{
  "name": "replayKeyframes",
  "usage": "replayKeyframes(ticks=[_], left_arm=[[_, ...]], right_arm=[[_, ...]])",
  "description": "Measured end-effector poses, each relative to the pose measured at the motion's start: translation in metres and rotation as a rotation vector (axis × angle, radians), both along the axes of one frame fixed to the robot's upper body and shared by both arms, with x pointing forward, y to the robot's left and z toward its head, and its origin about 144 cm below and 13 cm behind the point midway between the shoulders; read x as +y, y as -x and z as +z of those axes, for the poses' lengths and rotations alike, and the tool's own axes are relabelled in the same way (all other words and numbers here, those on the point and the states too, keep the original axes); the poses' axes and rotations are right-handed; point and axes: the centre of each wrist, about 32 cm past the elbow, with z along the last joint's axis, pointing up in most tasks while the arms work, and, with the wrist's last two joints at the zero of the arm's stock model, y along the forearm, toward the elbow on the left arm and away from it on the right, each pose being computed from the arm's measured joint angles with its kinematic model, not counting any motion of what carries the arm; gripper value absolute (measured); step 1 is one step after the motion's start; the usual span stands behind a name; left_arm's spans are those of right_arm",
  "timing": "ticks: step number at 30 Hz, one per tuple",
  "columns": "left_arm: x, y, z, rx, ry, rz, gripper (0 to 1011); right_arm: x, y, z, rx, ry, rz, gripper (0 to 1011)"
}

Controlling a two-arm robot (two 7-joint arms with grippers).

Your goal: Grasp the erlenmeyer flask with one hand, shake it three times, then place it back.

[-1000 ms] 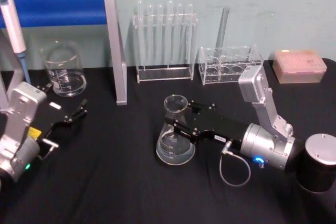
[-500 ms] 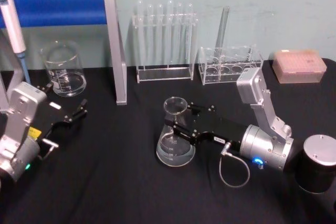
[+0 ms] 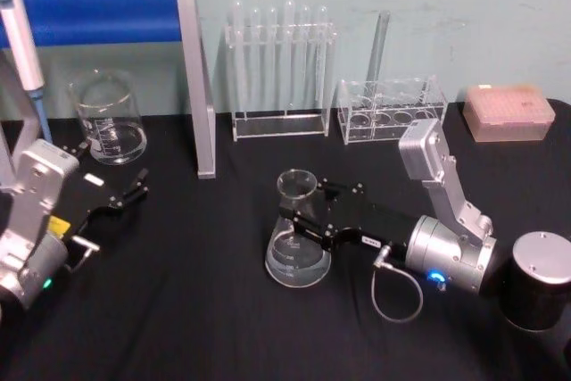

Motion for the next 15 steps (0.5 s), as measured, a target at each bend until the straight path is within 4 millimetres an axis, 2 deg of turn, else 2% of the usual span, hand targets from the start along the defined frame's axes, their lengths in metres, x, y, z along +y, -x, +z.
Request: replayKeyframes(ticks=[15], left_arm=[[0.0000,0.0000,0.0000,0.000,0.000,0.000,1001]], right_arm=[[-0.0009,-0.0007,-0.0022,0.022,-0.002,-0.007,452]])
